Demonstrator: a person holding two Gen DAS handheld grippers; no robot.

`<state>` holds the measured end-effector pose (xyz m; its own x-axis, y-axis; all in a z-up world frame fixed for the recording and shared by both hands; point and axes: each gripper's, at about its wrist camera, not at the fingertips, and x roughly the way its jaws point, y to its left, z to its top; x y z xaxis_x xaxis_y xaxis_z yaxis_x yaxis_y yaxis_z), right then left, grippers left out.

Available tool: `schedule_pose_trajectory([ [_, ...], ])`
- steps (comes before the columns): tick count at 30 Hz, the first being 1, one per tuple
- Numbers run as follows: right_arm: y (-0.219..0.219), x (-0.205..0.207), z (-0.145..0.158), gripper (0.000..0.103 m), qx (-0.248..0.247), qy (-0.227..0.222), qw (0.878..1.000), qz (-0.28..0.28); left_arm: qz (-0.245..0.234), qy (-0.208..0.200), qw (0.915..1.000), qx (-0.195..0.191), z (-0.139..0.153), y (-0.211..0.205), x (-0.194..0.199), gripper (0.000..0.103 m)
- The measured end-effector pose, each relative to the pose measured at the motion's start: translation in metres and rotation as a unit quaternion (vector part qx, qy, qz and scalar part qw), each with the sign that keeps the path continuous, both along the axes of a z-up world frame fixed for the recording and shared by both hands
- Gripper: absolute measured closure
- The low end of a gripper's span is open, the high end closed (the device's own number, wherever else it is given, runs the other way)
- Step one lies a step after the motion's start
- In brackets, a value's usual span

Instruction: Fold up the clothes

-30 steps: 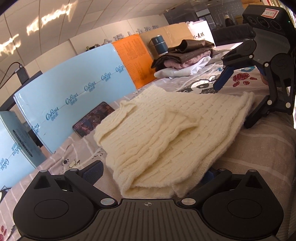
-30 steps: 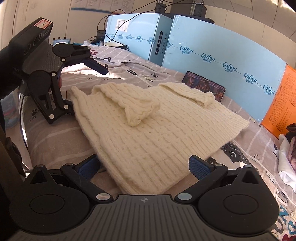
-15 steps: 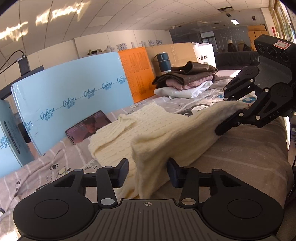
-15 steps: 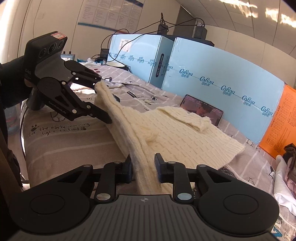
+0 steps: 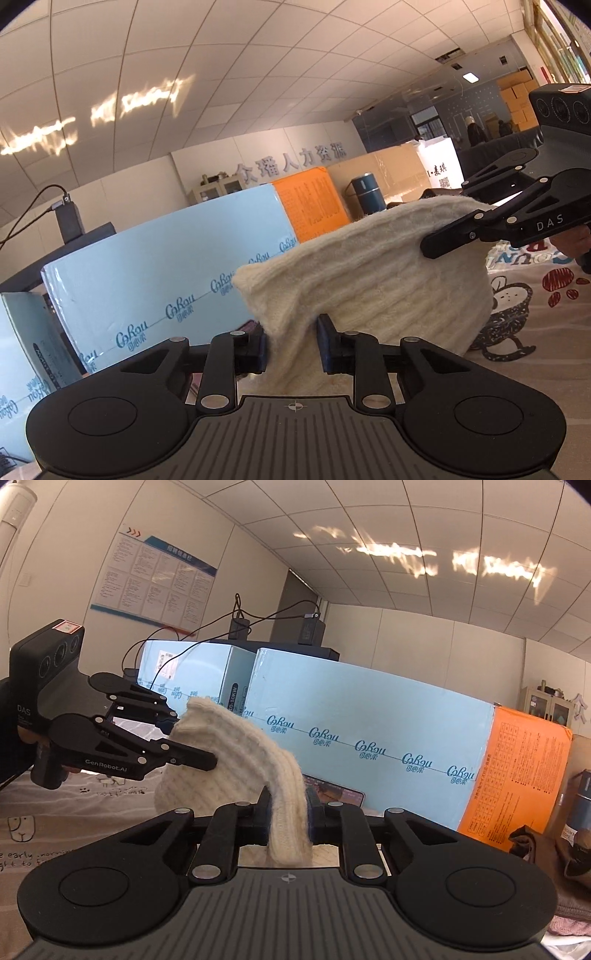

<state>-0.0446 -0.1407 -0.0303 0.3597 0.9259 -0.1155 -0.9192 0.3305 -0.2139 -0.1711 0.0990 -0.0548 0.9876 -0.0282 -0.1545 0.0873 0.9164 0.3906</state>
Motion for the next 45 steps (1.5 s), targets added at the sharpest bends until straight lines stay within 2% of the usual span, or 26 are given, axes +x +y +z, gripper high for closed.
schedule_pose_trajectory([
  [7,0.054,0.056,0.002,0.088,-0.008,0.01,0.999,-0.05,0.041,0.018,0.9988,-0.018,-0.005,0.017,0.061,0.078],
  [10,0.069,0.077,-0.008,0.088,-0.016,0.028,0.997,-0.077,0.048,0.04,0.9975,-0.032,-0.012,0.023,0.085,0.078],
  [13,0.077,0.091,-0.022,0.088,-0.03,0.045,0.994,-0.097,0.057,0.06,0.9952,-0.052,-0.021,0.027,0.102,0.073],
  [14,0.078,0.094,-0.026,0.088,-0.035,0.05,0.993,-0.102,0.059,0.065,0.9946,-0.057,-0.024,0.027,0.105,0.07],
  [16,0.076,0.099,-0.034,0.088,-0.042,0.059,0.992,-0.107,0.07,0.069,0.9925,-0.072,-0.028,0.031,0.105,0.051],
  [17,0.076,0.101,-0.037,0.088,-0.047,0.062,0.991,-0.11,0.073,0.073,0.9909,-0.087,-0.029,0.035,0.103,0.036],
  [18,0.077,0.103,-0.04,0.088,-0.051,0.065,0.99,-0.114,0.074,0.076,0.9888,-0.105,-0.028,0.041,0.1,0.026],
  [19,0.077,0.104,-0.043,0.087,-0.056,0.068,0.989,-0.118,0.076,0.08,0.9864,-0.122,-0.028,0.046,0.098,0.024],
  [23,0.083,0.113,-0.05,0.083,-0.076,0.085,0.984,-0.135,0.09,0.09,0.9731,-0.192,-0.023,0.071,0.091,0.022],
  [24,0.084,0.114,-0.051,0.078,-0.08,0.089,0.983,-0.14,0.097,0.094,0.9705,-0.2,-0.023,0.075,0.092,0.022],
  [26,0.085,0.117,-0.052,0.061,-0.084,0.099,0.979,-0.159,0.111,0.101,0.9661,-0.21,-0.025,0.08,0.096,0.023],
  [28,0.081,0.121,-0.052,0.056,-0.079,0.113,0.974,-0.178,0.125,0.107,0.9597,-0.228,-0.027,0.085,0.098,0.023],
  [31,0.074,0.135,-0.052,0.05,-0.063,0.151,0.961,-0.224,0.152,0.098,0.9495,-0.256,-0.028,0.093,0.1,0.023],
  [33,0.07,0.143,-0.053,0.047,-0.059,0.177,0.952,-0.244,0.175,0.108,0.9476,-0.244,-0.032,0.093,0.105,0.022],
  [39,0.077,0.145,-0.059,0.039,-0.088,0.181,0.941,-0.272,0.206,0.15,0.9435,-0.211,-0.044,0.086,0.118,0.021],
  [43,0.078,0.151,-0.063,0.033,-0.099,0.198,0.935,-0.276,0.212,0.154,0.9402,-0.217,-0.046,0.089,0.118,0.017],
  [45,0.075,0.152,-0.062,0.033,-0.092,0.206,0.935,-0.274,0.211,0.148,0.9365,-0.238,-0.044,0.094,0.113,0.015],
])
